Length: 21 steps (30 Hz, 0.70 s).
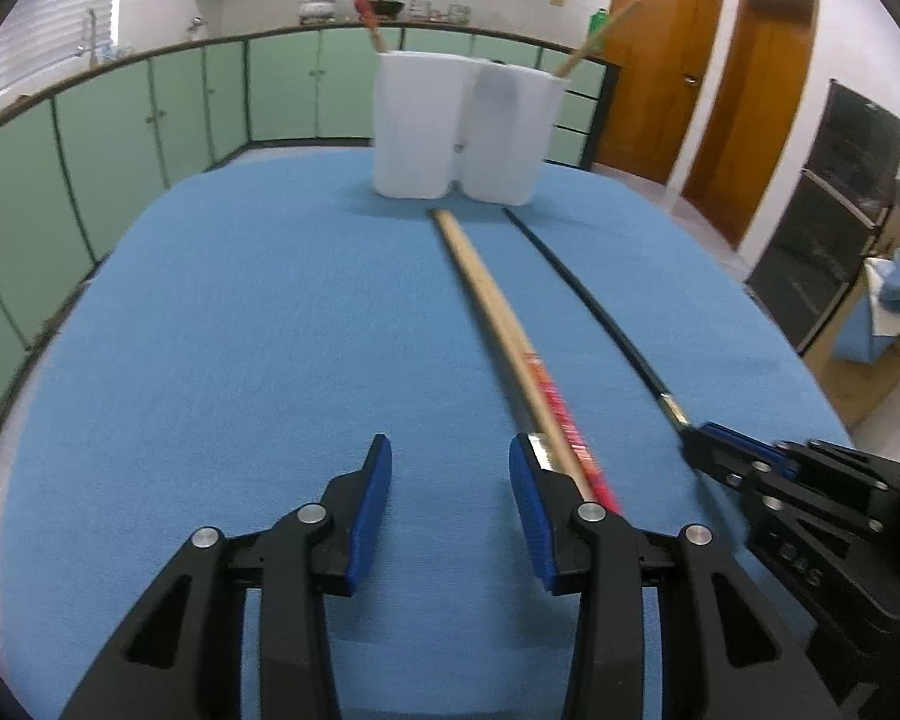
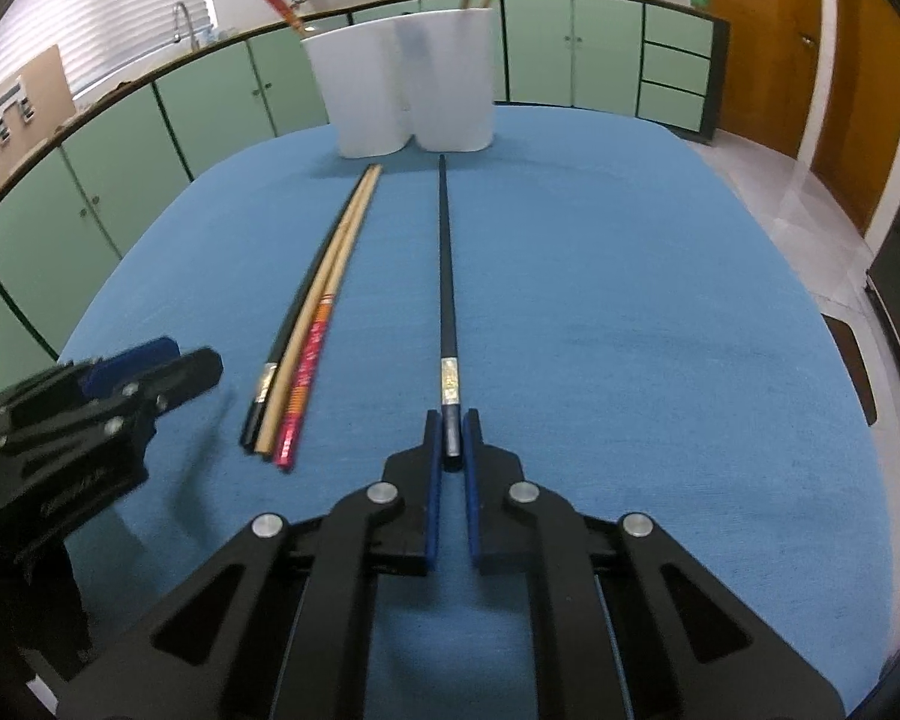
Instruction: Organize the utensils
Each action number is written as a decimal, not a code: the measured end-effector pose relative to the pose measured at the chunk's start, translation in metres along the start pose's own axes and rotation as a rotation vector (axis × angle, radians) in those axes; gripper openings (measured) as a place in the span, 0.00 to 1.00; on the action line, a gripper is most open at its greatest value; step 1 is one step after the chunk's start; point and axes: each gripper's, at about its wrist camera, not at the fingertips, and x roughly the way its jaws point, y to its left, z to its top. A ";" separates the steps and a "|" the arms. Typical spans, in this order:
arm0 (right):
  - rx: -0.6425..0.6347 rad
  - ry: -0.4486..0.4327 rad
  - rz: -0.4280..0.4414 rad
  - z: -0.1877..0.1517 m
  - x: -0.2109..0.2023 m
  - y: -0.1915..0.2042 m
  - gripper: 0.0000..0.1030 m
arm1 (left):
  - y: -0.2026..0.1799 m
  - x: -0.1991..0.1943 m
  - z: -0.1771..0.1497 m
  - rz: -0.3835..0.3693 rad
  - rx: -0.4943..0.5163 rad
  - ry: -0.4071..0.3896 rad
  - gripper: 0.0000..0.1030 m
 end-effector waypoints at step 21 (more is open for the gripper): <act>-0.002 0.003 0.001 -0.001 -0.001 0.000 0.06 | -0.011 0.008 -0.002 0.061 0.013 0.047 0.43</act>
